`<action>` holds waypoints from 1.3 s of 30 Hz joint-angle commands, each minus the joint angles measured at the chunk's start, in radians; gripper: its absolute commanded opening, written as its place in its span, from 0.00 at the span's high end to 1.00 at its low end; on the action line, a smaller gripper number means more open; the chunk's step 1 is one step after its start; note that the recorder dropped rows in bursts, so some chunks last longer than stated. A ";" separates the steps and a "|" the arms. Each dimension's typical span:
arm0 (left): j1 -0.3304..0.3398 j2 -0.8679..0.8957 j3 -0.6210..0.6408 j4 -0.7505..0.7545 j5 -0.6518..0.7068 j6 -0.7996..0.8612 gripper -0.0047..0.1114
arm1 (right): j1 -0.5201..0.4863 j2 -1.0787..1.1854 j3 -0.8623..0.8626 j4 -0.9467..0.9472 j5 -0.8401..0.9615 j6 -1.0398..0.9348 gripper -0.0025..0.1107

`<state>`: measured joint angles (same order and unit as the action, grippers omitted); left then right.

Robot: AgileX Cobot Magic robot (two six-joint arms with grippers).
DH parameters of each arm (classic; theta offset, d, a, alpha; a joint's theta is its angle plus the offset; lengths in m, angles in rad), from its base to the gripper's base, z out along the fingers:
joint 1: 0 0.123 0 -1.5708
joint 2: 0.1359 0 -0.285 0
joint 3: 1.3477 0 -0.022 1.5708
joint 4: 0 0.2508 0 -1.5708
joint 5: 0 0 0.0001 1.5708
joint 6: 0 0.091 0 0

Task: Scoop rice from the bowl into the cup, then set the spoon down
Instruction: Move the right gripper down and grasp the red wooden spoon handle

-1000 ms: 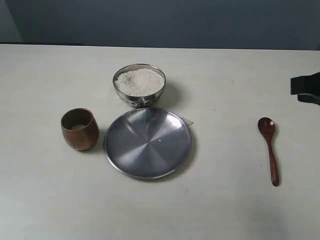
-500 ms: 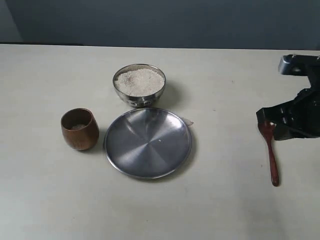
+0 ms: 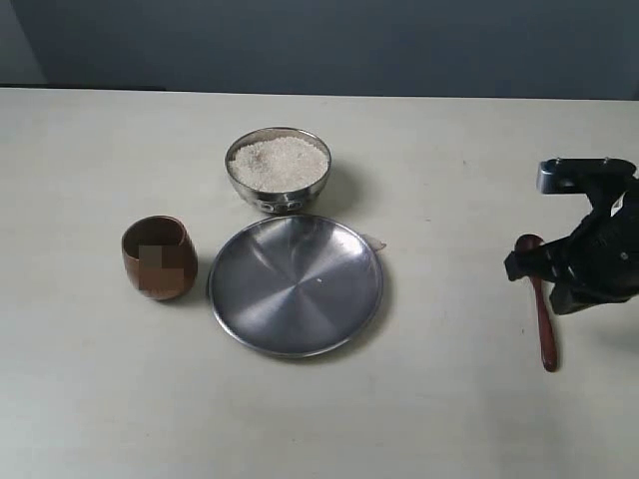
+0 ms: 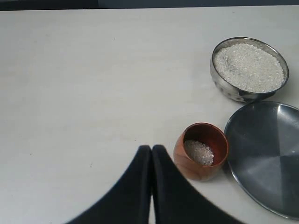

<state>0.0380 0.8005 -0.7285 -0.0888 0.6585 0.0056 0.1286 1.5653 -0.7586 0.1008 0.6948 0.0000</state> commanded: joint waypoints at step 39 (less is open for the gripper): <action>0.002 0.002 0.001 -0.003 -0.007 0.002 0.96 | 0.002 0.205 -0.027 0.031 0.047 -0.107 0.98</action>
<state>0.0380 0.8005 -0.7285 -0.0888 0.6572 0.0075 0.1286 1.7640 -0.7468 0.1270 0.6546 -0.0521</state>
